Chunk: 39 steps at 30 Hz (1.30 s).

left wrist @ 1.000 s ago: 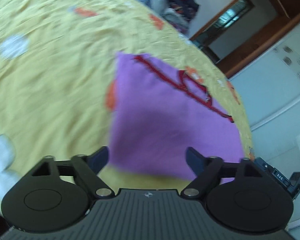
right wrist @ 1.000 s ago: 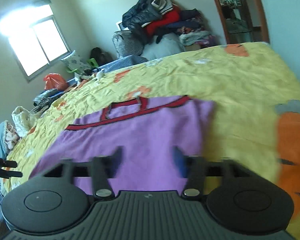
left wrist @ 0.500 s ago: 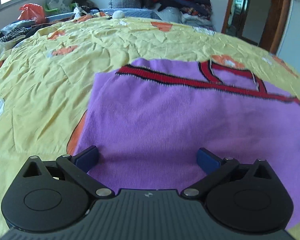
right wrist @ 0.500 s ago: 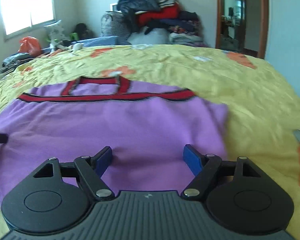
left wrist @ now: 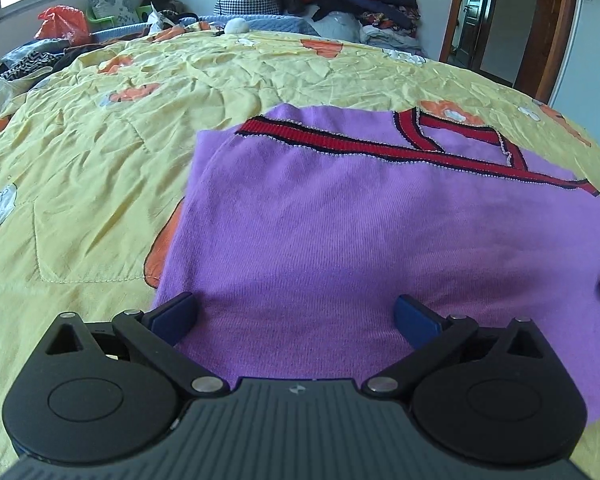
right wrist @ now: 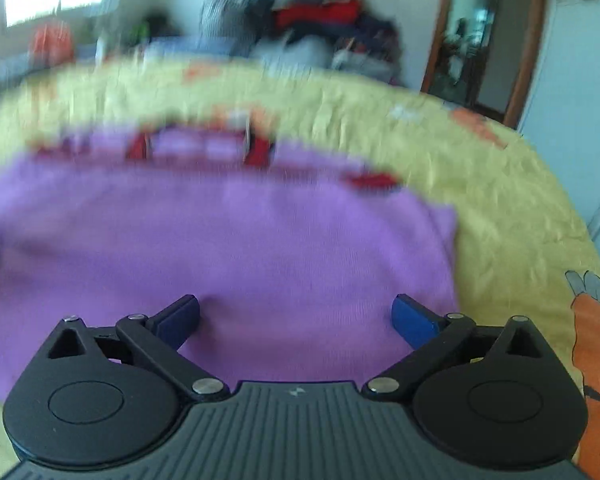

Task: Fold small clothes
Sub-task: 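Open both tools and withdraw above the folded sweater, then grasp the red striped edge of the folded sweater with the left tool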

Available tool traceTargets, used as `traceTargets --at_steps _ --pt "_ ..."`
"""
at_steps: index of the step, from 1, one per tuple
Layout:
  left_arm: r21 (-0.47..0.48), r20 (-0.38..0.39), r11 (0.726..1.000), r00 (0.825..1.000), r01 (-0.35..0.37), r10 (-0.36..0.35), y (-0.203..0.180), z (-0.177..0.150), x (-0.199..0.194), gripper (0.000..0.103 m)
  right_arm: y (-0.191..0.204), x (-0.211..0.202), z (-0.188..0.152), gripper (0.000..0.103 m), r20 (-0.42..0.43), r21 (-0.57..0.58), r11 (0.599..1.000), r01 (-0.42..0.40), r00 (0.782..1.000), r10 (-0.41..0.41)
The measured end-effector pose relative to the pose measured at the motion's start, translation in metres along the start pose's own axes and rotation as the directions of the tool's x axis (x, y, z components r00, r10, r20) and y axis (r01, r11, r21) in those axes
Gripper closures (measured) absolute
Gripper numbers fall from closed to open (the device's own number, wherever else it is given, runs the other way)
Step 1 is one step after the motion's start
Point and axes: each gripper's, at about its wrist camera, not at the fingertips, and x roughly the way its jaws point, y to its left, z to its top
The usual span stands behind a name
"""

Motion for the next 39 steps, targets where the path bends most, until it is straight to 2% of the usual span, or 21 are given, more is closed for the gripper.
traceTargets --at_steps 1,3,6,10,13,15,17,20,22,24,28,31,33,34,35,36,39 --pt "-0.001 0.001 1.000 1.000 0.002 -0.002 0.000 0.000 0.000 0.000 -0.009 0.000 -0.003 0.000 0.010 0.020 1.000 0.005 1.000 -0.005" --pt "0.002 0.005 1.000 1.000 0.004 -0.004 0.000 -0.001 -0.001 0.000 -0.031 -0.003 -0.003 0.000 -0.027 0.113 0.994 0.014 1.000 -0.011" --pt "-0.019 0.003 0.999 0.999 0.035 -0.035 0.006 -0.001 -0.006 0.000 -0.040 -0.020 -0.005 0.000 -0.028 0.144 0.985 0.093 0.996 -0.090" --pt "-0.102 0.051 0.987 0.991 0.126 -0.121 0.048 0.007 -0.017 0.000 -0.017 -0.053 -0.012 0.000 0.023 0.099 0.995 0.017 1.000 -0.020" --pt "-0.141 0.033 0.973 0.984 0.180 -0.177 0.087 0.031 -0.004 0.000 0.031 -0.069 -0.013 0.000 0.053 -0.012 0.997 -0.074 0.996 0.074" --pt "-0.153 -0.010 0.958 0.968 0.245 -0.249 0.108 0.051 0.014 0.000 0.072 -0.076 -0.014 0.000 0.064 -0.104 0.985 -0.137 0.987 0.144" --pt "-0.164 -0.048 0.945 0.954 0.284 -0.295 0.120 0.071 0.030 0.000 0.117 -0.081 -0.014 0.000 0.072 -0.207 0.967 -0.152 0.983 0.170" --pt "-0.152 -0.090 0.912 0.914 0.381 -0.396 0.122 0.097 0.054 0.000 0.173 -0.081 -0.010 0.000 0.079 -0.317 0.935 -0.160 0.978 0.194" --pt "-0.170 -0.143 0.901 0.894 0.400 -0.424 0.120 0.109 0.076 0.000 0.196 -0.080 -0.006 0.000 0.063 -0.329 0.924 -0.195 0.972 0.227" --pt "-0.161 -0.149 0.902 0.894 0.400 -0.422 0.119 0.121 0.087 0.000 0.211 -0.080 -0.002 0.000 0.049 -0.327 0.915 -0.237 0.962 0.267" --pt "-0.182 -0.192 0.877 0.859 0.444 -0.475 0.125 0.138 0.102 0.003 0.233 -0.076 0.005 0.000 0.038 -0.340 0.903 -0.263 0.955 0.293" --pt "-0.174 -0.214 0.865 0.840 0.470 -0.499 0.121 0.148 0.110 0.026 0.257 -0.068 0.008 0.000 0.030 -0.390 0.888 -0.245 0.960 0.279" --pt "-0.202 -0.257 0.855 0.816 0.478 -0.517 0.119 0.155 0.117 0.060 0.278 -0.067 0.007 0.000 0.029 -0.461 0.858 -0.228 0.962 0.271" --pt "-0.205 -0.275 0.847 0.802 0.490 -0.530 0.117 0.157 0.120 0.066 0.287 -0.067 0.006 0.000 0.036 -0.500 0.839 -0.216 0.962 0.270" --pt "-0.200 -0.285 0.838 0.789 0.507 -0.545 0.114 0.158 0.122 0.077 0.298 -0.069 0.003 0.000 0.044 -0.543 0.815 -0.205 0.961 0.271" --pt "-0.199 -0.296 0.832 0.778 0.517 -0.554 0.112 0.158 0.124 0.082 0.308 -0.070 0.000 0.000 0.052 -0.584 0.789 -0.194 0.960 0.274" --pt "-0.203 -0.283 0.809 0.758 0.552 -0.588 0.110 0.154 0.126 0.088 0.336 -0.073 -0.008 0.000 0.037 -0.684 0.702 -0.199 0.951 0.306"
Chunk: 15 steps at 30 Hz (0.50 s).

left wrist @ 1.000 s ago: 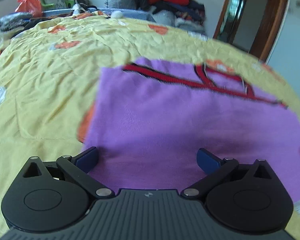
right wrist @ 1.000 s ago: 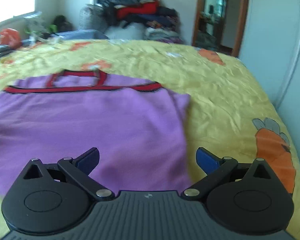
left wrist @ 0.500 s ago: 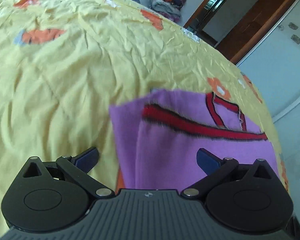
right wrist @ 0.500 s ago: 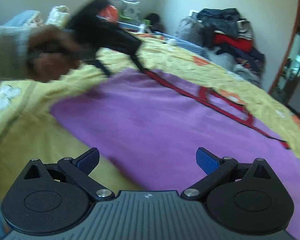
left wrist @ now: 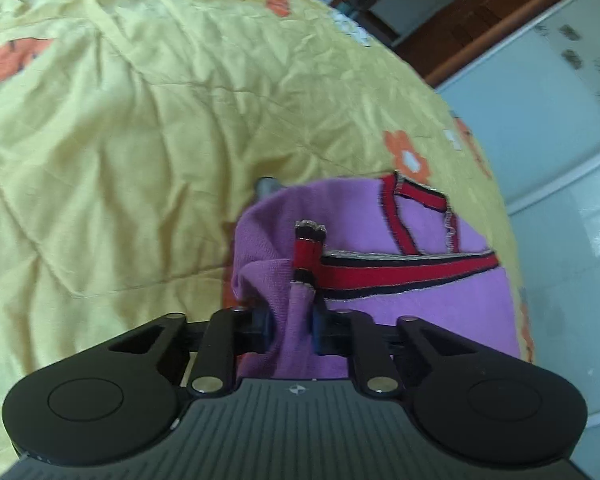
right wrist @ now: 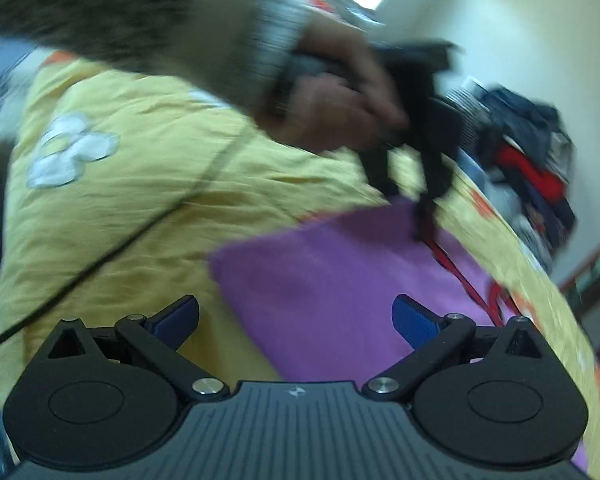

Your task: Fold small clothes

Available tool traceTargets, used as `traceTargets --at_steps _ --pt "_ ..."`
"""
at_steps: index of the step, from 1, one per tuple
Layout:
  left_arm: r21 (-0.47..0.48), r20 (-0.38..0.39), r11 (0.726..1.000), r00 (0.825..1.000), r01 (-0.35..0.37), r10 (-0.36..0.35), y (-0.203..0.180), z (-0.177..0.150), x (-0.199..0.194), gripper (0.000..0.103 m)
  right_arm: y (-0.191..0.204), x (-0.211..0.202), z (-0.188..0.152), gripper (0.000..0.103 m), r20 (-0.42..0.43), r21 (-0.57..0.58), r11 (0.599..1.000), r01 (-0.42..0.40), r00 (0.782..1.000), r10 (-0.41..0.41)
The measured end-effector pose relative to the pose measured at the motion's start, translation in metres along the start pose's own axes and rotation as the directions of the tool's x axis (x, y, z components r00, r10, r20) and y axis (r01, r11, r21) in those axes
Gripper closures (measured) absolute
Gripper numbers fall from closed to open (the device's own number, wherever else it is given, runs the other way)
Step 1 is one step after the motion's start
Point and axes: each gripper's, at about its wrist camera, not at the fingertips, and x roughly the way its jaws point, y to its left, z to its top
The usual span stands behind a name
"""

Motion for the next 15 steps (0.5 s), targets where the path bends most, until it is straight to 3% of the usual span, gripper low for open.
traceTargets --at_steps 2,3,4,5,6,8,11,15 --pt "-0.029 0.011 0.999 1.000 0.026 -0.025 0.007 -0.002 0.001 0.089 0.015 0.003 0.007 0.000 0.008 -0.076 0.997 0.026 1.000 -0.026" --pt "-0.035 0.020 0.999 0.999 0.042 -0.041 0.011 -0.003 0.001 0.090 0.018 0.006 0.012 0.012 0.007 -0.102 0.994 0.043 0.999 -0.043" --pt "-0.046 0.028 0.998 0.998 0.050 -0.049 0.014 -0.004 0.000 0.090 0.017 0.009 0.016 0.028 -0.003 -0.105 0.994 0.032 0.999 -0.033" --pt "-0.060 0.036 0.996 0.997 0.067 -0.065 0.017 -0.005 -0.001 0.090 0.015 0.014 0.021 0.077 -0.035 -0.095 0.995 0.027 0.999 -0.031" --pt "-0.075 0.043 0.994 0.996 0.082 -0.079 0.020 -0.006 -0.001 0.090 0.015 0.022 0.023 0.093 -0.075 -0.104 0.993 0.052 0.995 -0.060" --pt "-0.110 0.057 0.988 0.994 0.104 -0.098 0.026 -0.007 -0.001 0.090 0.012 0.029 0.020 0.094 -0.095 -0.099 0.992 0.073 0.992 -0.082" --pt "-0.166 0.084 0.977 0.989 0.137 -0.124 0.032 -0.010 -0.003 0.091 0.001 0.017 0.019 0.095 -0.044 -0.046 0.996 0.082 0.996 -0.084" --pt "-0.206 0.124 0.964 0.981 0.170 -0.147 0.025 -0.010 -0.011 0.092 -0.036 -0.002 0.025 0.095 0.030 0.155 0.988 0.019 0.999 -0.024"
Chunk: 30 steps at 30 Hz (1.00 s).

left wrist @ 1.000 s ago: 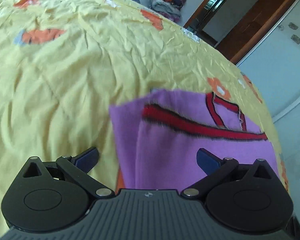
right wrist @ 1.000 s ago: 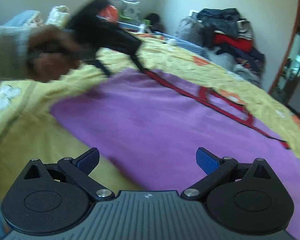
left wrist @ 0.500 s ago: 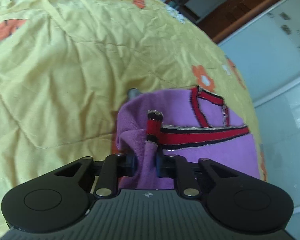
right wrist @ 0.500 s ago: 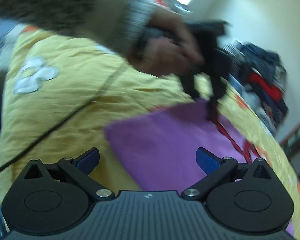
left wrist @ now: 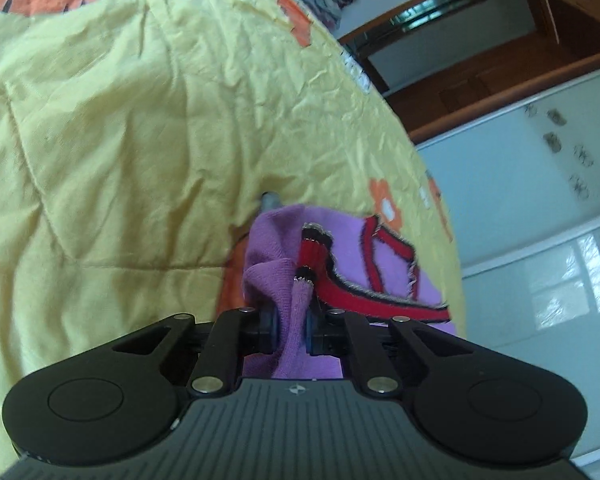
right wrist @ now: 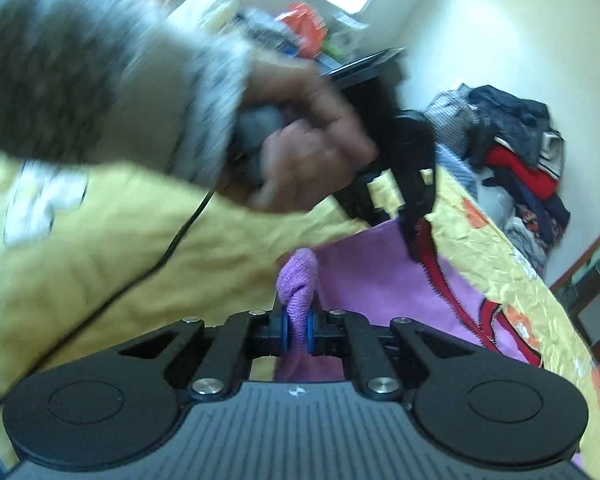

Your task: Fold small clothes

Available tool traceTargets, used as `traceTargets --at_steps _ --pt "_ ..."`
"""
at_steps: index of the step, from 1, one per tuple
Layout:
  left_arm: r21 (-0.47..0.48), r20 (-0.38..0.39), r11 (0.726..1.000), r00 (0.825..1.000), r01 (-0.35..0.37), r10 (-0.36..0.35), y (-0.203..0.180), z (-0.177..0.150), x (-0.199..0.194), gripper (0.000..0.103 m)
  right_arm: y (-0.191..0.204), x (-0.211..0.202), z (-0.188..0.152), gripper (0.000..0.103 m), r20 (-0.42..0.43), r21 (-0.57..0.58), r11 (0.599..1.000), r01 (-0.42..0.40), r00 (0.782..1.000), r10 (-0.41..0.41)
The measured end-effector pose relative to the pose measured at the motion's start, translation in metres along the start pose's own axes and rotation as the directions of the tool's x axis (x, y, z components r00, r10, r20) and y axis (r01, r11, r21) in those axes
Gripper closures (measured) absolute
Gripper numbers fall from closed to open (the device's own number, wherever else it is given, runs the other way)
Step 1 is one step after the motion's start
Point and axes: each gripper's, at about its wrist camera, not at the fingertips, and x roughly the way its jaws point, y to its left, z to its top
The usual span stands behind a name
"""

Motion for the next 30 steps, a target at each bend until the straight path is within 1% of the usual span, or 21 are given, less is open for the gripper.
traceTargets --at_steps 1,2,3,4,5,6,8,10,11,13,15,17,21,23,26,28,30 --pt "-0.008 0.007 1.000 1.000 0.016 -0.016 -0.007 0.001 -0.002 0.092 -0.018 -0.004 0.002 0.095 0.012 0.110 0.993 -0.053 0.999 0.052" --pt "-0.001 0.015 1.000 1.000 0.026 -0.026 -0.016 0.001 -0.004 0.092 -0.036 -0.008 0.001 0.095 0.036 0.214 0.972 -0.099 0.995 0.094" --pt "0.009 0.022 1.000 0.999 0.028 -0.028 -0.026 0.002 -0.005 0.092 -0.056 -0.015 -0.001 0.095 0.078 0.304 0.942 -0.143 0.989 0.125" --pt "0.017 0.023 0.999 0.999 0.036 -0.036 -0.038 0.002 -0.004 0.092 -0.073 -0.021 -0.006 0.095 0.108 0.385 0.908 -0.166 0.985 0.134" --pt "0.023 0.026 0.999 0.999 0.046 -0.047 -0.052 0.002 -0.003 0.092 -0.092 -0.029 -0.012 0.095 0.143 0.458 0.868 -0.194 0.979 0.143" --pt "0.040 0.026 0.998 0.998 0.053 -0.054 -0.067 0.003 0.000 0.092 -0.110 -0.039 -0.022 0.096 0.196 0.520 0.821 -0.234 0.969 0.152" --pt "0.072 0.014 0.996 0.998 0.061 -0.062 -0.099 0.000 0.013 0.092 -0.143 -0.056 -0.043 0.096 0.239 0.620 0.746 -0.243 0.964 0.115" --pt "0.089 -0.006 0.993 0.997 0.077 -0.077 -0.128 -0.006 0.034 0.092 -0.175 -0.074 -0.072 0.096 0.291 0.704 0.659 -0.266 0.954 0.075" --pt "0.097 -0.017 0.992 0.996 0.085 -0.083 -0.142 -0.010 0.048 0.092 -0.189 -0.084 -0.087 0.096 0.299 0.739 0.619 -0.265 0.953 0.051" --pt "0.101 -0.045 0.990 0.995 0.094 -0.090 -0.167 -0.020 0.078 0.092 -0.212 -0.100 -0.119 0.096 0.305 0.795 0.547 -0.261 0.952 0.011" --pt "0.098 -0.074 0.990 0.993 0.101 -0.094 -0.188 -0.032 0.109 0.092 -0.232 -0.113 -0.155 0.096 0.309 0.848 0.459 -0.265 0.951 -0.021" --pt "0.106 -0.105 0.989 0.990 0.107 -0.096 -0.209 -0.043 0.141 0.092 -0.244 -0.126 -0.188 0.096 0.291 0.882 0.404 -0.243 0.955 -0.063" --pt "0.144 -0.155 0.985 0.985 0.098 -0.076 -0.248 -0.068 0.197 0.092 -0.258 -0.146 -0.241 0.096 0.276 0.932 0.281 -0.231 0.952 -0.133" --pt "0.160 -0.179 0.982 0.981 0.097 -0.068 -0.263 -0.082 0.219 0.092 -0.261 -0.157 -0.259 0.096 0.282 0.939 0.249 -0.238 0.946 -0.161" --pt "0.209 -0.204 0.977 0.979 0.050 -0.007 -0.285 -0.100 0.248 0.092 -0.268 -0.159 -0.279 0.096 0.262 0.951 0.214 -0.221 0.948 -0.181" --pt "0.228 -0.220 0.973 0.975 0.041 0.011 -0.290 -0.107 0.262 0.092 -0.269 -0.161 -0.294 0.096 0.236 0.962 0.183 -0.201 0.953 -0.192" --pt "0.257 -0.224 0.966 0.974 0.024 0.035 -0.297 -0.114 0.271 0.092 -0.271 -0.161 -0.308 0.096 0.227 0.968 0.154 -0.198 0.952 -0.203"
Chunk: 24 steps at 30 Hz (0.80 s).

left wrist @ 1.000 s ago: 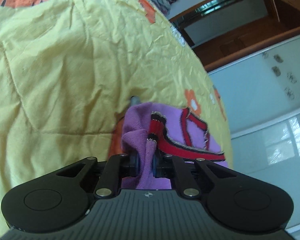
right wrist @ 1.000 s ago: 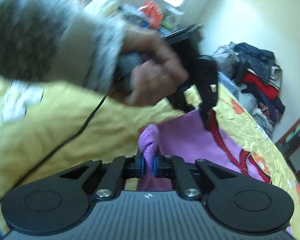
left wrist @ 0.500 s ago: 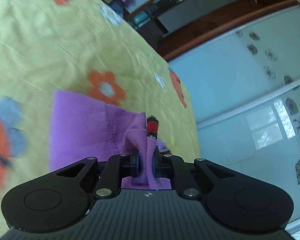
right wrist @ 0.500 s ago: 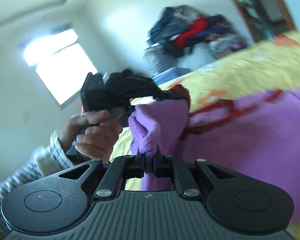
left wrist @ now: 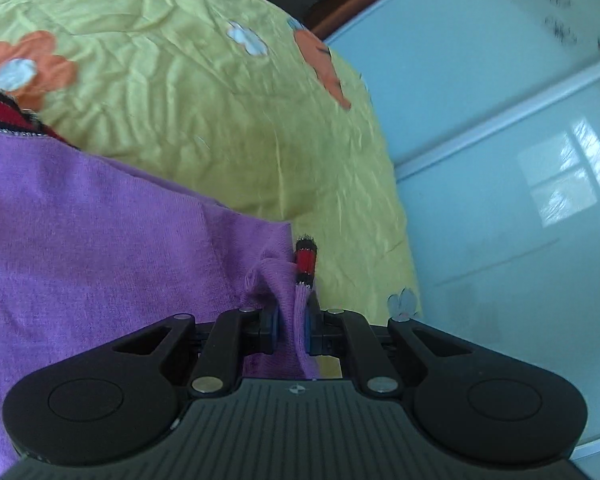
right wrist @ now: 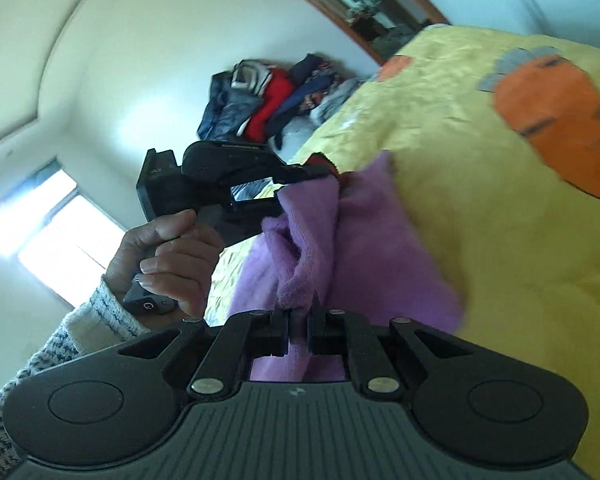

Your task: Fold small clothes

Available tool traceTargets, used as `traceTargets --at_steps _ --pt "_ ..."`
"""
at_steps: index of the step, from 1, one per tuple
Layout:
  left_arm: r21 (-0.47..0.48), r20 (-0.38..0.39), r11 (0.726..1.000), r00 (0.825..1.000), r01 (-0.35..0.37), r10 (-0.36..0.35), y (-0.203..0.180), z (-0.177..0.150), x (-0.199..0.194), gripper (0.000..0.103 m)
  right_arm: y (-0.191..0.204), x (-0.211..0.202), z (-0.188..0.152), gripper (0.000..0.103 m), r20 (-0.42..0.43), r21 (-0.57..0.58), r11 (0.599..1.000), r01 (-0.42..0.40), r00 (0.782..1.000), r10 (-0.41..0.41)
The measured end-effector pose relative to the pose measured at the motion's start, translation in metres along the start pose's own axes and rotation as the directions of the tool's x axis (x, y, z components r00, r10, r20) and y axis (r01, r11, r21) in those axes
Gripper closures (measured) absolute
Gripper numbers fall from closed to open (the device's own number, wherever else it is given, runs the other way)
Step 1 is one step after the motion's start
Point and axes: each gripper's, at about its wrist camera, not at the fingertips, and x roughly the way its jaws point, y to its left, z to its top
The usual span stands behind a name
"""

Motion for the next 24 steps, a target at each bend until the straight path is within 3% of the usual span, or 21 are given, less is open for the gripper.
traceTargets --at_steps 4,7,9,10,13,14,15,18,22,24 --pt "0.032 -0.006 0.998 0.999 -0.054 0.054 -0.009 -0.001 0.015 0.092 -0.019 -0.008 -0.006 0.096 -0.005 0.057 0.998 0.028 1.000 -0.027" --pt "0.045 0.008 0.995 0.996 -0.093 0.092 -0.013 0.001 0.024 0.086 -0.021 -0.014 -0.008 0.088 -0.010 0.040 0.996 0.080 0.997 -0.079" --pt "0.065 0.021 0.991 0.993 -0.121 0.120 -0.016 0.002 0.026 0.072 -0.020 -0.019 -0.005 0.039 -0.029 0.018 0.993 0.114 0.993 -0.113" --pt "0.062 0.041 0.990 0.991 -0.128 0.125 -0.017 0.002 0.022 0.069 -0.020 -0.025 -0.004 0.034 -0.018 0.000 0.996 0.085 0.996 -0.085" --pt "0.068 0.120 0.991 0.987 -0.116 0.107 -0.019 -0.002 -0.013 0.042 -0.008 -0.044 0.000 0.032 0.046 -0.164 0.975 0.150 0.988 -0.144" --pt "0.084 0.157 0.986 0.980 -0.141 0.127 -0.018 -0.006 -0.028 0.027 -0.004 -0.044 0.005 0.034 0.058 -0.222 0.961 0.162 0.987 -0.152" --pt "0.102 0.194 0.981 0.970 -0.167 0.145 -0.016 -0.013 -0.046 0.023 0.000 -0.041 0.011 0.044 0.058 -0.270 0.951 0.152 0.988 -0.142" --pt "0.173 0.246 0.953 0.948 -0.250 0.204 -0.001 -0.036 -0.084 0.023 0.012 -0.009 0.036 0.056 0.026 -0.402 0.906 0.133 0.991 -0.134" --pt "0.200 0.292 0.868 0.873 -0.454 0.390 0.025 -0.052 -0.103 0.023 0.021 0.049 0.068 0.056 -0.047 -0.468 0.881 0.064 0.994 -0.097" --pt "0.168 0.281 0.847 0.848 -0.504 0.449 0.042 -0.047 -0.102 0.020 0.022 0.082 0.080 0.056 -0.125 -0.473 0.880 0.035 0.987 -0.106"
